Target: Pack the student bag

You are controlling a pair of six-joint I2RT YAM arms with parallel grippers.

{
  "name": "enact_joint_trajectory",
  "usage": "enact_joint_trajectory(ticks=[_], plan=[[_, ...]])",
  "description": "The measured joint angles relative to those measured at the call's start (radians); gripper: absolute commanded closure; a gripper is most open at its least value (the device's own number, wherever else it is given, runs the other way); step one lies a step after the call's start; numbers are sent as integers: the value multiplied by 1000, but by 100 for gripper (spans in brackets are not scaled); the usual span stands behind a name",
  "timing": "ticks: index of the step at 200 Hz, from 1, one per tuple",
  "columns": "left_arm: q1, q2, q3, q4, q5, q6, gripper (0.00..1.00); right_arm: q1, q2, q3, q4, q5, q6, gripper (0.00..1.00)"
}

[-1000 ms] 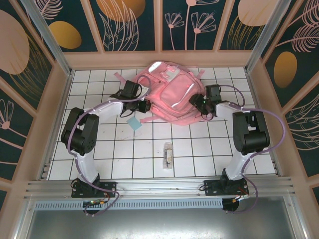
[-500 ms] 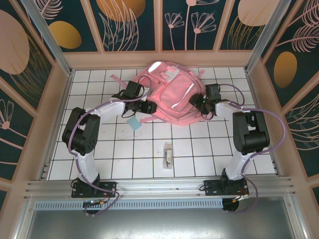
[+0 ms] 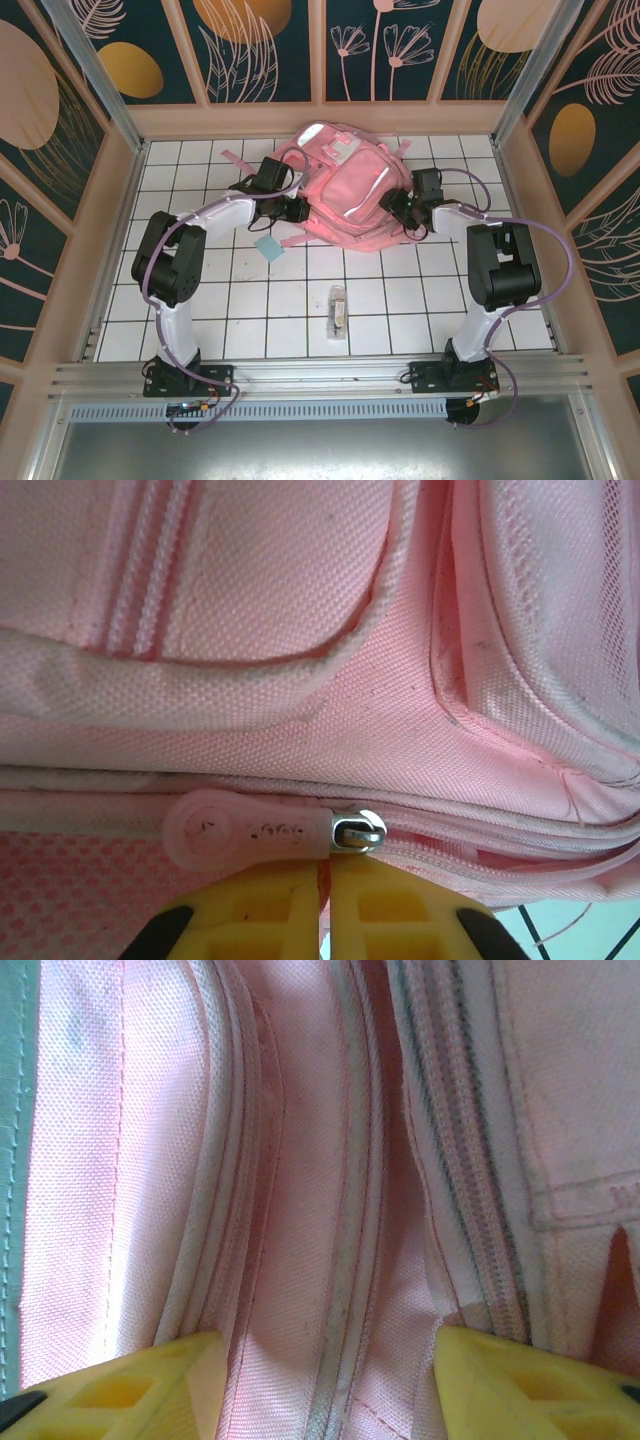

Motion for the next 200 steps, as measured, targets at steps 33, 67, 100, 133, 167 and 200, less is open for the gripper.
enact_joint_trajectory(ticks=[33,67,100,133,167,200], plan=[[1,-25,5,-33,23,-51,86,0,2,0,0,0,0,42],[0,-57,2,22,143,-161,90,0,2,0,0,-4,0,42],[-11,-57,-25,110,242,-261,100,0,4,0,2,-5,0,42],[-23,-57,-28,108,227,-280,67,0,6,0,4,-7,0,42],[-23,-89,-39,74,89,-275,36,0,6,0,5,-7,0,42],[-18,-187,-84,92,-54,-309,35,0,6,0,5,-7,0,42]])
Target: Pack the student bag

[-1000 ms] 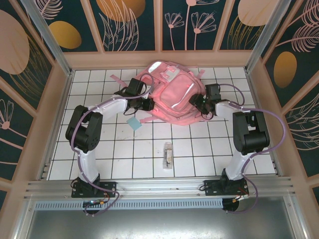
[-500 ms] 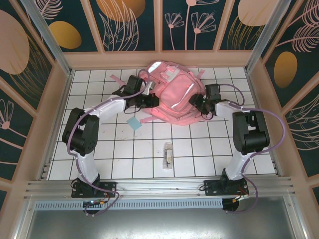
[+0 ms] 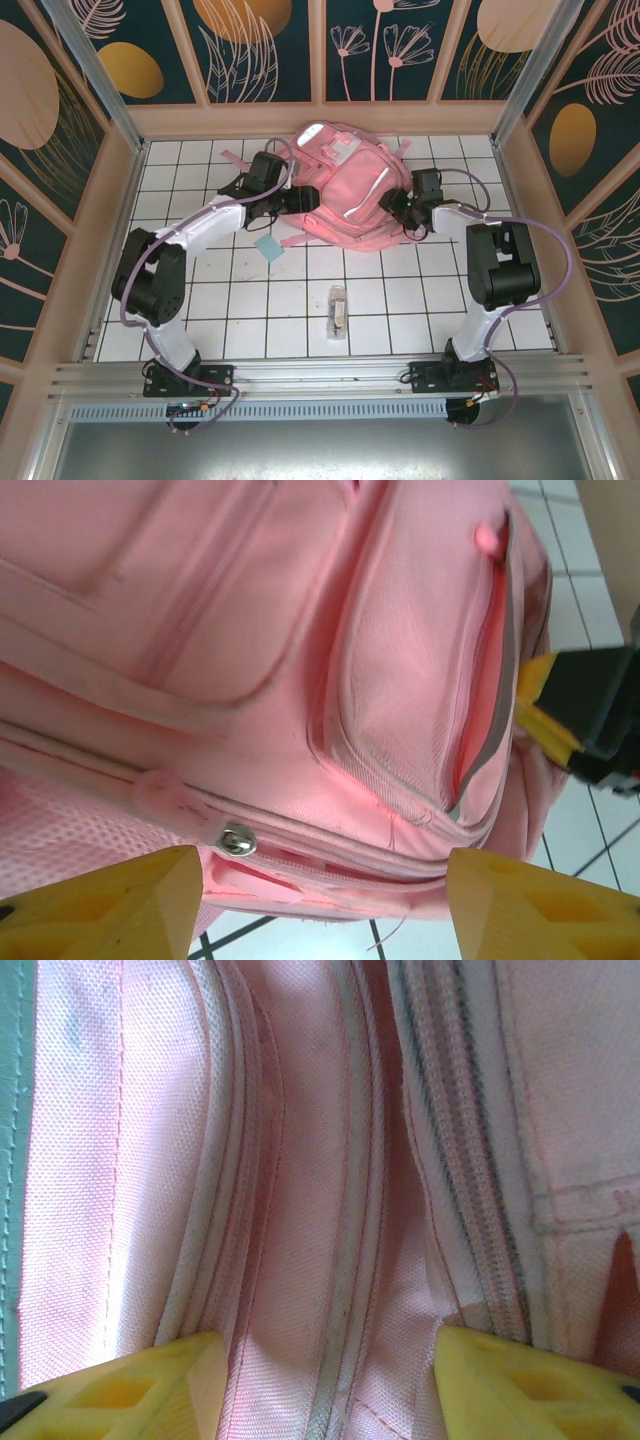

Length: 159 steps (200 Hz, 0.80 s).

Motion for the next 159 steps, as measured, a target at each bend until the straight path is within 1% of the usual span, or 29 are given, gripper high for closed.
enact_joint_trajectory(ticks=[31,56,81,94,112,127,159], plan=[[21,-32,-56,72,-55,-76,39,0,0,0,0,0,0,42],[33,-23,-125,147,-56,-166,41,1,0,0,0,0,0,42],[33,18,-188,267,-44,-278,43,5,0,0,5,0,1,42],[32,42,-209,317,-40,-332,46,9,1,0,7,-1,2,42],[32,68,-216,379,-30,-387,54,13,2,0,11,-2,5,42],[32,84,-216,421,-29,-424,64,14,3,0,13,-5,5,42],[34,108,-216,436,-37,-451,83,14,3,0,14,-5,6,42]])
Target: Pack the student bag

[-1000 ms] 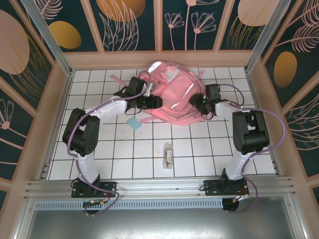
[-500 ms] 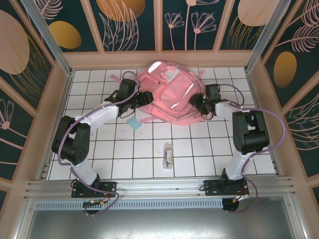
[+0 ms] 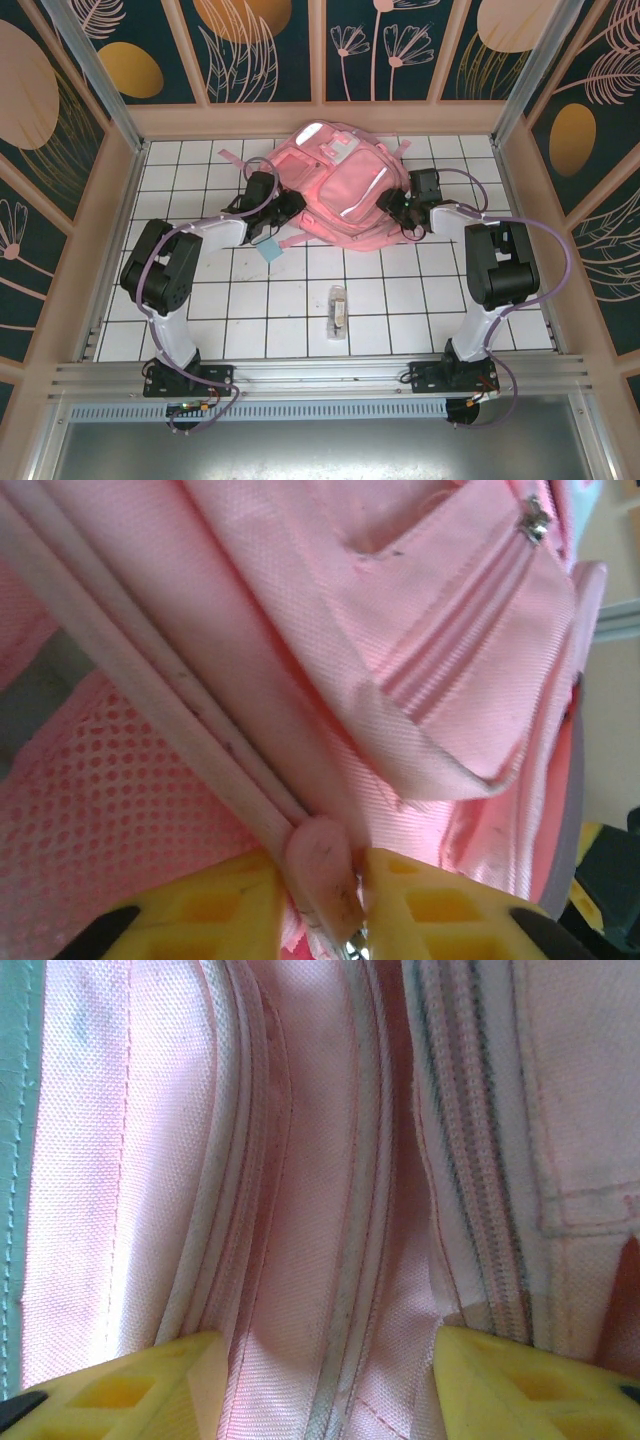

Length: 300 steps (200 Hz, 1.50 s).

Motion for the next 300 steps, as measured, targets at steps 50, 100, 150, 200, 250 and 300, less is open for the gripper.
enact_joint_trajectory(ticks=[50,100,150,200,250,300], plan=[[-3,-4,3,-37,-37,54,89,0,2,0,0,0,-2,42],[-16,-53,8,-116,-123,182,82,5,3,0,2,-12,-2,43],[-16,-47,24,-117,-129,221,100,10,3,0,2,-15,-2,43],[-50,-58,31,-137,-179,274,90,14,4,0,2,-13,-2,43],[-180,-139,5,-160,-277,434,85,12,23,24,-8,24,-10,43],[-348,-47,118,-259,-241,632,64,21,56,102,-37,19,-36,43]])
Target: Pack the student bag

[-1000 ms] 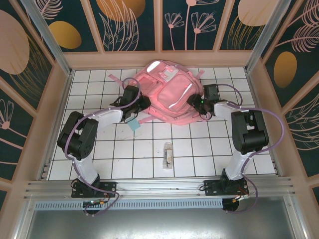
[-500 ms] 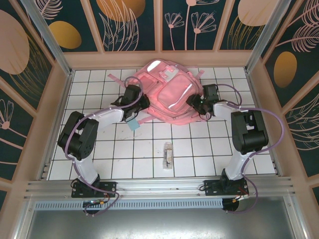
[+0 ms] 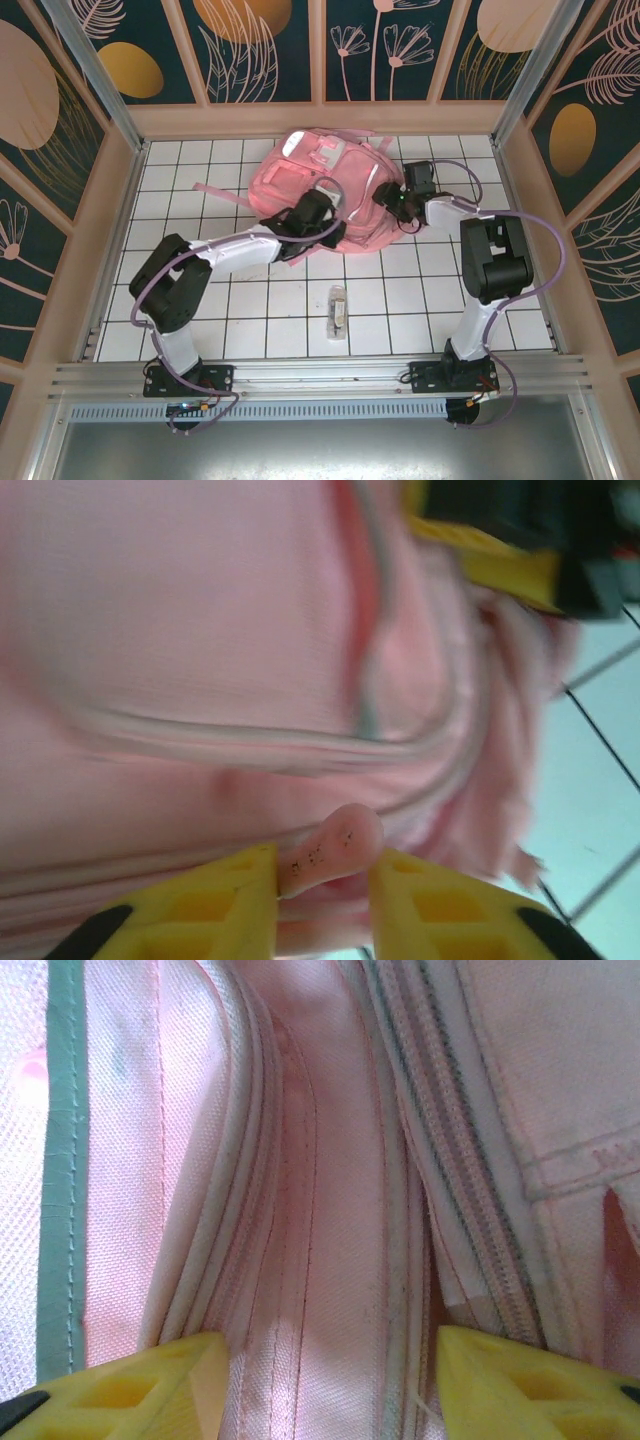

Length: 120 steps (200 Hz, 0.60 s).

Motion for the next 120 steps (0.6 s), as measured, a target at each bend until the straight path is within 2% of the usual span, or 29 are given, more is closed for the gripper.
enact_joint_trajectory(ticks=[38,60,78,100,120], plan=[[-28,10,37,-8,72,54,57,8,7,25,-30,-15,-16,43],[-26,-3,42,-7,57,40,42,11,7,29,-44,-13,-26,43],[-20,-34,42,-12,19,19,35,11,-8,29,-66,-6,-41,43],[3,-92,41,-20,-8,-38,34,20,-73,29,-116,-4,-58,44],[68,-156,8,6,6,-121,33,64,-161,29,-148,-6,-96,45]])
